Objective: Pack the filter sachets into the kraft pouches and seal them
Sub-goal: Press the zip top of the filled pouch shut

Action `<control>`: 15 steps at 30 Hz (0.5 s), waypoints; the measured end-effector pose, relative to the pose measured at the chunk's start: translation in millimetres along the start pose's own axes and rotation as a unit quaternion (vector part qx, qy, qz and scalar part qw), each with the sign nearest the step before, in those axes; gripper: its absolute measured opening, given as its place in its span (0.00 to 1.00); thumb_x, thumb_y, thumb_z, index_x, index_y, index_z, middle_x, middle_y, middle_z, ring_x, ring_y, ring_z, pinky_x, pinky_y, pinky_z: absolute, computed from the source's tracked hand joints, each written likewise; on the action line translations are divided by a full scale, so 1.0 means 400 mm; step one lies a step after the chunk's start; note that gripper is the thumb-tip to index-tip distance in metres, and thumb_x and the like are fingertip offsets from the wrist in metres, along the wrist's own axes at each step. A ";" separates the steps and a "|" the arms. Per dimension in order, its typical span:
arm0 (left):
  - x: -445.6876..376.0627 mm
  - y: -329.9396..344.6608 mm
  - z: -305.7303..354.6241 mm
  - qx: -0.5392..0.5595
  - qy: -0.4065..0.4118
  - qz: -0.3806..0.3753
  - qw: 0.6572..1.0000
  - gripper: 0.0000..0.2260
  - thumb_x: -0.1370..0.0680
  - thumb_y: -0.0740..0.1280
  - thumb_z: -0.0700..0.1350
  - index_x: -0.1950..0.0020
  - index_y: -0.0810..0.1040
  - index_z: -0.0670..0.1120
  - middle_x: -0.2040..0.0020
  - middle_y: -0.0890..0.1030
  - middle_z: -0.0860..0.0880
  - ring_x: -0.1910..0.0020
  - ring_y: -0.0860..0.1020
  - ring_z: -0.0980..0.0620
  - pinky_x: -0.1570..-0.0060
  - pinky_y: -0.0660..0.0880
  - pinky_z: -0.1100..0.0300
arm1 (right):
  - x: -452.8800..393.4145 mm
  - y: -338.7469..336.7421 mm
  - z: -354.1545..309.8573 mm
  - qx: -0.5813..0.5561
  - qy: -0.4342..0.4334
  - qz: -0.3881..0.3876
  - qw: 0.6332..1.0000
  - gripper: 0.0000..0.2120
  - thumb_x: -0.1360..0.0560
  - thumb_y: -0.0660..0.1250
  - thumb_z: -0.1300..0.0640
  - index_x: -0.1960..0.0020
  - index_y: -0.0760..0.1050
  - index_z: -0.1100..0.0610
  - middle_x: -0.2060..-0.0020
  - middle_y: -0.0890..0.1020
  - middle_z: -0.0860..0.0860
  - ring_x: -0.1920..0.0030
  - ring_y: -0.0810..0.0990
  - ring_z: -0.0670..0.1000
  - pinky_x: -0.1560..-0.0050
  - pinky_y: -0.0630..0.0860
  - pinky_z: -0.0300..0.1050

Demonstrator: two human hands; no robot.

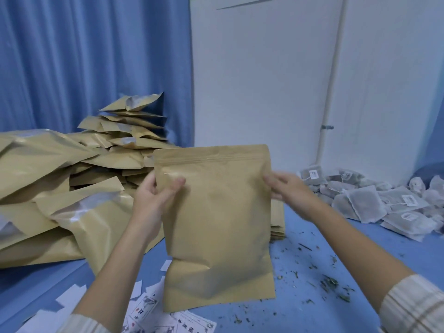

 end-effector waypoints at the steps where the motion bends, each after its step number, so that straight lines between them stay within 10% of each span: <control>1: 0.013 -0.011 -0.030 0.001 -0.026 -0.012 1.000 0.22 0.40 0.80 0.46 0.49 0.79 0.51 0.54 0.85 0.53 0.57 0.83 0.56 0.64 0.77 0.66 | 0.016 0.020 0.043 -0.010 0.020 -0.045 0.999 0.24 0.38 0.73 0.37 0.47 0.79 0.47 0.48 0.83 0.46 0.49 0.81 0.41 0.53 0.79 0.36; 7: 0.125 -0.066 -0.193 -0.012 -0.193 -0.098 0.976 0.35 0.46 0.82 0.52 0.42 0.77 0.45 0.48 0.84 0.46 0.50 0.83 0.47 0.59 0.79 0.60 | 0.084 0.107 0.213 -0.087 0.110 -0.128 0.982 0.30 0.36 0.78 0.47 0.39 0.74 0.55 0.44 0.82 0.51 0.44 0.81 0.52 0.46 0.78 0.46; 15: 0.054 -0.076 -0.113 -0.086 -0.237 -0.097 0.963 0.24 0.39 0.80 0.52 0.47 0.81 0.45 0.52 0.85 0.46 0.56 0.83 0.49 0.61 0.79 0.60 | 0.037 0.155 0.179 -0.213 0.099 0.009 0.972 0.21 0.35 0.72 0.53 0.44 0.77 0.59 0.51 0.84 0.54 0.51 0.83 0.53 0.55 0.80 0.44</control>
Point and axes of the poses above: each hand's wrist, its own x-axis away from the middle knuckle, its own y-axis out of the palm, z = x × y, the point moved 5 cm from there along -x, towards the middle knuckle
